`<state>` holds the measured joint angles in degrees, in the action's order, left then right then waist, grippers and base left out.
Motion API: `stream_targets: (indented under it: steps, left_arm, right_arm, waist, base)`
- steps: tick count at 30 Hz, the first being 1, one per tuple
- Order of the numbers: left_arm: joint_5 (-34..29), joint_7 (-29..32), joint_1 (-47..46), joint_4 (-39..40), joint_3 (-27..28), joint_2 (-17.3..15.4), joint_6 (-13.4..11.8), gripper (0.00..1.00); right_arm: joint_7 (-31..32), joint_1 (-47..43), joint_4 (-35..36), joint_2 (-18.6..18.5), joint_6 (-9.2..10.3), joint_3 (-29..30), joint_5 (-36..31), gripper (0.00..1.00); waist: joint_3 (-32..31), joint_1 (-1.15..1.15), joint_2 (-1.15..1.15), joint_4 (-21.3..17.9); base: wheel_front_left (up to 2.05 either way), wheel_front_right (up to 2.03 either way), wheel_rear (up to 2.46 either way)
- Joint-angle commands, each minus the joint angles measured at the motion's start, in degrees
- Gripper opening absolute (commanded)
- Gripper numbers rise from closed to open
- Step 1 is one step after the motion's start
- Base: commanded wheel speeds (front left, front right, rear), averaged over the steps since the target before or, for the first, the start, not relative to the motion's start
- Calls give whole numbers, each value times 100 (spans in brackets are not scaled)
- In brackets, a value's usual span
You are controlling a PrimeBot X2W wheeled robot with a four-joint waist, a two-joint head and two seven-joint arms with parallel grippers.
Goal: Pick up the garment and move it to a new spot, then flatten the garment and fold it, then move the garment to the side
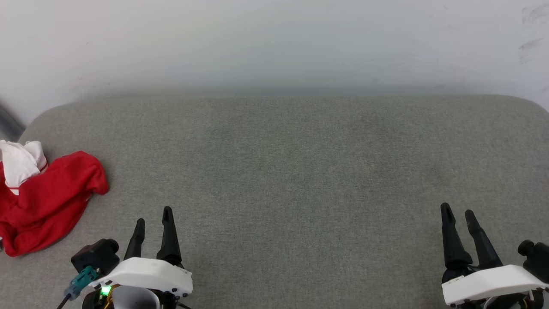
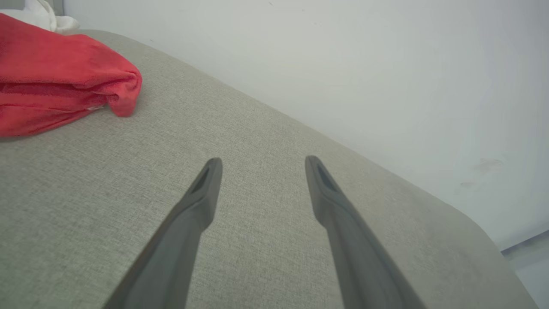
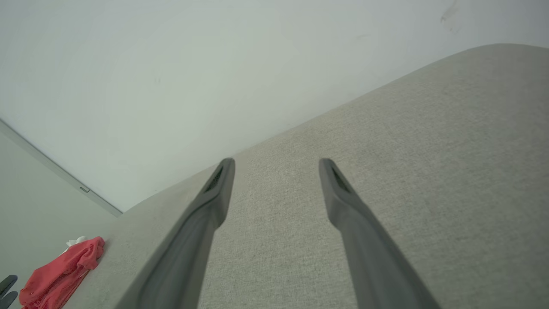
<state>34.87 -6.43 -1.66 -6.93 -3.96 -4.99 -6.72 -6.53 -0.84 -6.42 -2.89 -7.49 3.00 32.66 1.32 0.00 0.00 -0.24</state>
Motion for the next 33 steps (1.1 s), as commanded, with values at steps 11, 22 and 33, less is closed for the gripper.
stream_targets:
  steps: [11,22,33]
  left_arm:
    - [-865,-253,-5,160,-305,-172,-238,100]
    - [-1402,-410,100,220,-451,-194,-273,100]
    - [-1934,-556,195,211,-523,-182,-218,100]
  right_arm:
    - [-241,-111,180,-1,0,-25,-957,100]
    - [-398,-208,238,0,0,-23,-1575,100]
    - [-539,-323,313,1,0,-43,-1990,100]
  waist:
    - [43,0,0,-4]
    - [13,0,0,-19]
    - [-8,0,0,-18]
  base:
    - [0,0,0]
    - [0,0,0]
    - [0,0,0]
